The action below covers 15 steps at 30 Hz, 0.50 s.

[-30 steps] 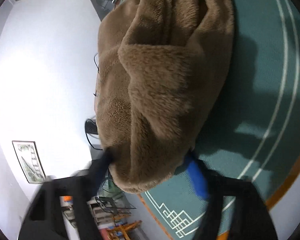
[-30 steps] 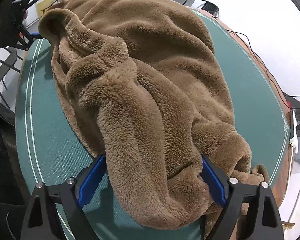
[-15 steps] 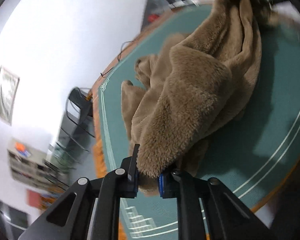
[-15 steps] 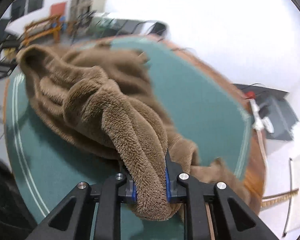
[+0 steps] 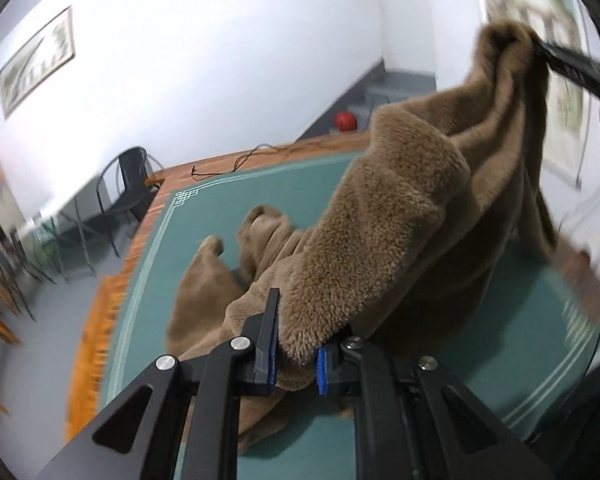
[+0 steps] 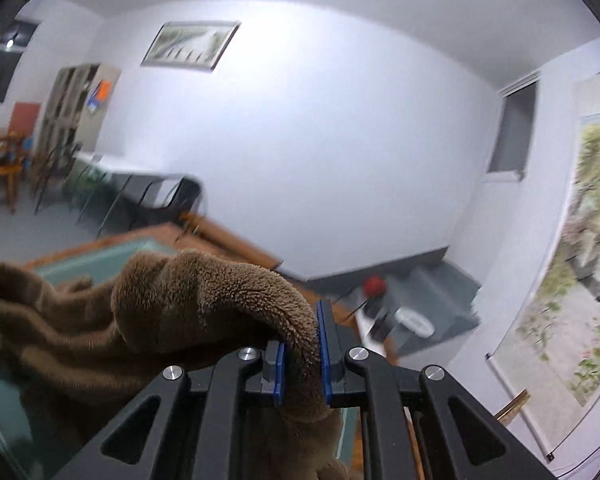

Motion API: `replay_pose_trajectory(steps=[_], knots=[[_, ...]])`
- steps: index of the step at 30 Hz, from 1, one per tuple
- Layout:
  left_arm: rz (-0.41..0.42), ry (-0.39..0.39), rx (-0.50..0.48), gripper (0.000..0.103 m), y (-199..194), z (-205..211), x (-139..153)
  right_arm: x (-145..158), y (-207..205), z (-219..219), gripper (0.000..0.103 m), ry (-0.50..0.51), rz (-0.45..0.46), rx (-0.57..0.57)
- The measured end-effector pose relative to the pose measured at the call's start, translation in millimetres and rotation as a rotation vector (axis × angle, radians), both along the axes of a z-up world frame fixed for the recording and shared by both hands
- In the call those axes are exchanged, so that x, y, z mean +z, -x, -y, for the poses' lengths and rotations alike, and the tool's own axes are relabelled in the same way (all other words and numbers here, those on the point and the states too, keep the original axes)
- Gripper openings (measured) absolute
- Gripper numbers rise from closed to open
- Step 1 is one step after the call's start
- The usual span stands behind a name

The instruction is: Fold clothes

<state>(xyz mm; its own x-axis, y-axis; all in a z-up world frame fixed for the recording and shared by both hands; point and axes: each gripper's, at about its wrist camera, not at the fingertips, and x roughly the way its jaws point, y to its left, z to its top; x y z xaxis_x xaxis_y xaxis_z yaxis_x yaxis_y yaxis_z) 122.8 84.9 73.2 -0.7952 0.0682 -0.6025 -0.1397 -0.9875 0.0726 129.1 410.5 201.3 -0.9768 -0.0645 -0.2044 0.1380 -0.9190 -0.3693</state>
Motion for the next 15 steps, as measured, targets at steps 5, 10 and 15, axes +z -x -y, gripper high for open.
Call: replay_pose_trajectory(steps=[5,10,15], knots=[[-0.048,-0.144,0.058,0.014,-2,0,24,34,-8,-7,0.014,0.033,-0.106,-0.022],[-0.116,-0.242,0.109,0.013,-15,5,54,45,-13,-8,0.014,-0.026,-0.179,-0.026],[-0.235,-0.281,0.134,0.013,-37,7,97,63,-26,-8,0.014,-0.012,-0.253,-0.04]])
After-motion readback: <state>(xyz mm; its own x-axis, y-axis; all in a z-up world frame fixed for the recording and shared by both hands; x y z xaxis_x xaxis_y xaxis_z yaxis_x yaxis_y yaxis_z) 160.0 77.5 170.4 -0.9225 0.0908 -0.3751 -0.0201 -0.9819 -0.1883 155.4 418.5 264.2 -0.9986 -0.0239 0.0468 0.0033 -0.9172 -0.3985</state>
